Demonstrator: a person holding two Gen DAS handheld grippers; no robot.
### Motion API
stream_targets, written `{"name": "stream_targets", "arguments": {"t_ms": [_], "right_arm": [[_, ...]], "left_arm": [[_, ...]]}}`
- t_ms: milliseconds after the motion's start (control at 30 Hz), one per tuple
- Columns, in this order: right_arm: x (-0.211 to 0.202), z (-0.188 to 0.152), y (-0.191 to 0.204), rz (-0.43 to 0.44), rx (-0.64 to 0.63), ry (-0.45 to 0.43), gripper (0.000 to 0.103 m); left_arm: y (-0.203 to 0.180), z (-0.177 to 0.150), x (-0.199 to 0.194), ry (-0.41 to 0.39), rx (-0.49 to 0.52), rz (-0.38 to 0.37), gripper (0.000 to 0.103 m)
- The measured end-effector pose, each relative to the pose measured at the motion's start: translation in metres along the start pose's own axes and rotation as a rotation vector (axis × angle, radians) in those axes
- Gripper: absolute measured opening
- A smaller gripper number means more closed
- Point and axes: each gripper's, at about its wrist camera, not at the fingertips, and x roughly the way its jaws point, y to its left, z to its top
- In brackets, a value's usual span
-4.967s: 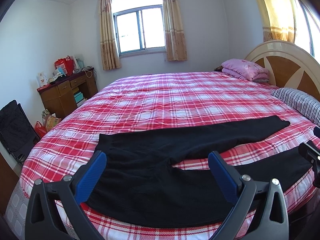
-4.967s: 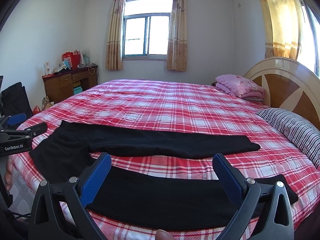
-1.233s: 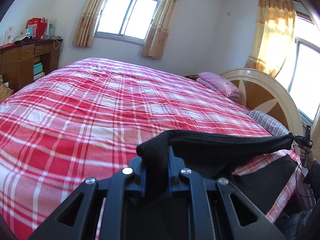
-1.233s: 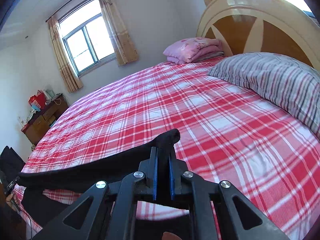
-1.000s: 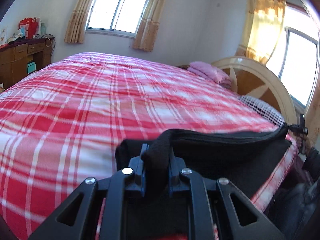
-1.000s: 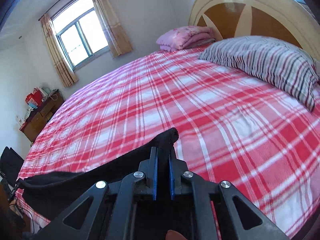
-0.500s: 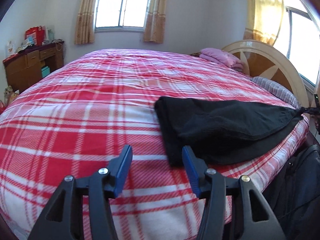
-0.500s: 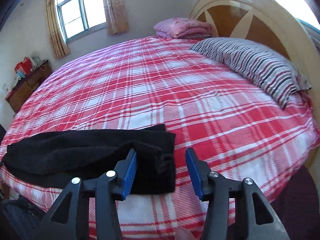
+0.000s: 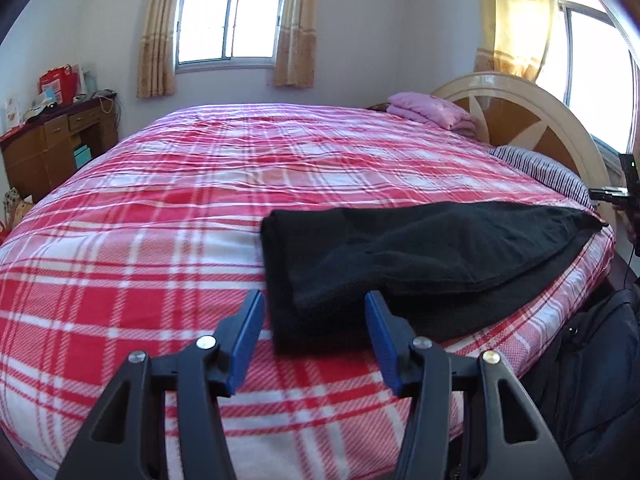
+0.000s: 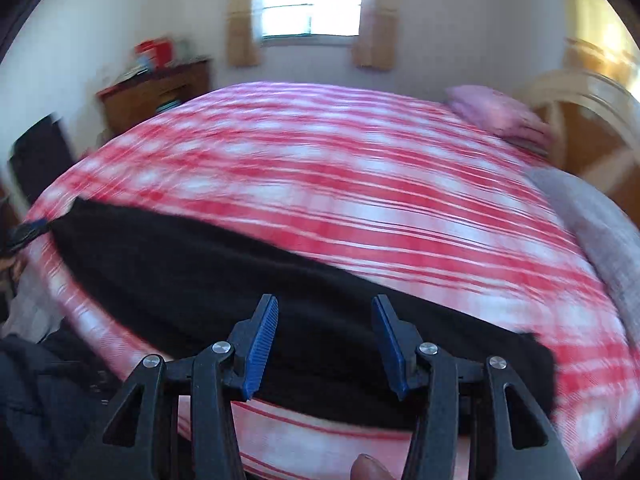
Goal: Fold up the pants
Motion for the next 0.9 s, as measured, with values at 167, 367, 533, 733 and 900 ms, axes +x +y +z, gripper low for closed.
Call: {"name": "stream_targets", "arguments": {"t_ms": [167, 367, 533, 733, 900], "right_arm": [[0.059, 0.013, 0.094, 0.177, -0.170, 0.069, 0.051], [0.106, -0.002, 0.179, 0.238, -0.385, 0.139, 0.051], [0.129, -0.015, 0.200, 0.152, -0.486, 0.173, 0.046], [0.110, -0.011, 0.201, 0.139, -0.507, 0.126, 0.003], [0.088, -0.004, 0.203, 0.172, -0.505, 0.086, 0.003]], "left_arm": [[-0.014, -0.003, 0.007, 0.039, 0.063, 0.068, 0.038], [-0.008, -0.006, 0.011, 0.056, 0.031, 0.070, 0.018], [-0.010, -0.002, 0.011, 0.036, 0.016, 0.088, 0.012], [-0.009, 0.010, 0.004, -0.012, 0.030, 0.103, 0.010], [-0.003, 0.012, -0.007, -0.037, 0.037, 0.095, 0.010]]}}
